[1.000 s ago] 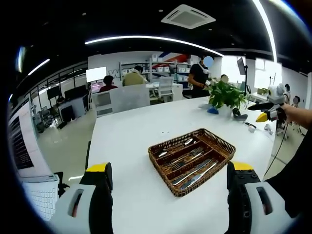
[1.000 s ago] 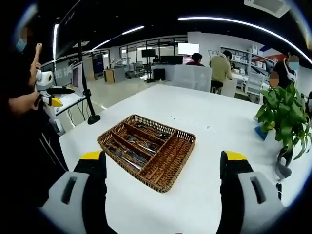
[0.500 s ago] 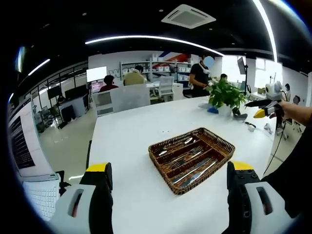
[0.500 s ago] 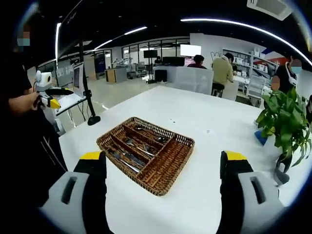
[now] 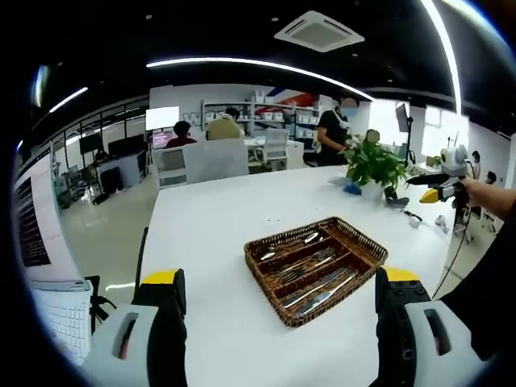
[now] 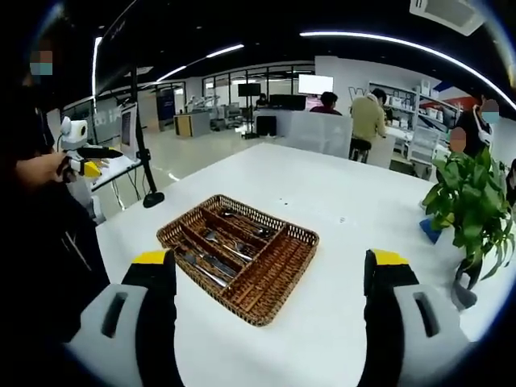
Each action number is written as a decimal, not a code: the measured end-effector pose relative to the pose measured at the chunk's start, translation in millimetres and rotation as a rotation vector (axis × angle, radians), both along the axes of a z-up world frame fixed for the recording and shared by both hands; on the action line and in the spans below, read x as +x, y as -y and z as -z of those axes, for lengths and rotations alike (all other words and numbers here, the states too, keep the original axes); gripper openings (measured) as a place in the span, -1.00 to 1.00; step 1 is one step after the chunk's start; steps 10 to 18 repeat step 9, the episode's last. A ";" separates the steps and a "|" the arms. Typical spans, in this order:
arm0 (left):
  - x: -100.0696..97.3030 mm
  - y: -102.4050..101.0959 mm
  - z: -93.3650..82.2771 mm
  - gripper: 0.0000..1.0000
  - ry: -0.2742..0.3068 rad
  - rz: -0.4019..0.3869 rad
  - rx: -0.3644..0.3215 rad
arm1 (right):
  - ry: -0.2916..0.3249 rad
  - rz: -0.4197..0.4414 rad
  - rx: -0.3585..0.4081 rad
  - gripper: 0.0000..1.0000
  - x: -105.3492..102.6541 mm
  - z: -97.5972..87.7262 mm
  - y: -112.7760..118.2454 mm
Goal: Arrange the knives, forks, and spoons in their matching storage slots by inserting each utensil handle-first until every utensil is classified and aligned in the correct compartment
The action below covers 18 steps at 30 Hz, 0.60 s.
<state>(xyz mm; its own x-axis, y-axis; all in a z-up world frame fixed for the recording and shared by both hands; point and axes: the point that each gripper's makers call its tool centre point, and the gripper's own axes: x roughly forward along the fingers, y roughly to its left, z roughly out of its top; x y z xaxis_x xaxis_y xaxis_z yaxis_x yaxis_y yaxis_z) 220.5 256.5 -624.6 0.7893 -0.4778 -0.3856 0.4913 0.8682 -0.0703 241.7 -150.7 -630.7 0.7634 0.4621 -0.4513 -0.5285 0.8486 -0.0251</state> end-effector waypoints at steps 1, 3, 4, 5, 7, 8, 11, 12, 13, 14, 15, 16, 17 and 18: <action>-1.2 -1.3 2.8 0.99 0.000 -0.002 0.014 | 0.000 -0.001 -0.002 1.00 0.2 0.8 -0.2; -5.2 -1.3 12.1 0.99 -0.022 0.007 0.034 | -0.002 -0.005 -0.008 1.00 -0.4 3.2 -1.5; -7.3 -1.0 16.7 0.99 -0.033 0.013 0.043 | -0.004 -0.008 -0.007 1.00 -1.0 4.6 -2.3; -10.0 -1.3 23.3 0.99 -0.049 0.021 0.061 | -0.008 -0.009 -0.008 1.00 -1.4 6.8 -2.7; -19.2 -2.7 43.5 0.99 -0.102 0.046 0.120 | -0.016 -0.008 -0.010 1.00 -4.1 11.2 -3.4; -22.1 -2.4 48.6 0.99 -0.114 0.055 0.133 | -0.016 -0.009 -0.014 1.00 -5.4 12.0 -3.9; -25.0 -0.6 51.4 0.99 -0.127 0.061 0.123 | -0.014 -0.008 -0.024 1.00 -6.5 12.6 -3.5; -25.0 -0.6 51.4 0.99 -0.127 0.061 0.123 | -0.014 -0.008 -0.024 1.00 -6.5 12.6 -3.5; -25.0 -0.6 51.4 0.99 -0.127 0.061 0.123 | -0.014 -0.008 -0.024 1.00 -6.5 12.6 -3.5; -25.0 -0.6 51.4 0.99 -0.127 0.061 0.123 | -0.014 -0.008 -0.024 1.00 -6.5 12.6 -3.5; -25.0 -0.6 51.4 0.99 -0.127 0.061 0.123 | -0.014 -0.008 -0.024 1.00 -6.5 12.6 -3.5; -25.0 -0.6 51.4 0.99 -0.127 0.061 0.123 | -0.014 -0.008 -0.024 1.00 -6.5 12.6 -3.5; -25.0 -0.6 51.4 0.99 -0.127 0.061 0.123 | -0.014 -0.008 -0.024 1.00 -6.5 12.6 -3.5; -25.0 -0.6 51.4 0.99 -0.127 0.061 0.123 | -0.014 -0.008 -0.024 1.00 -6.5 12.6 -3.5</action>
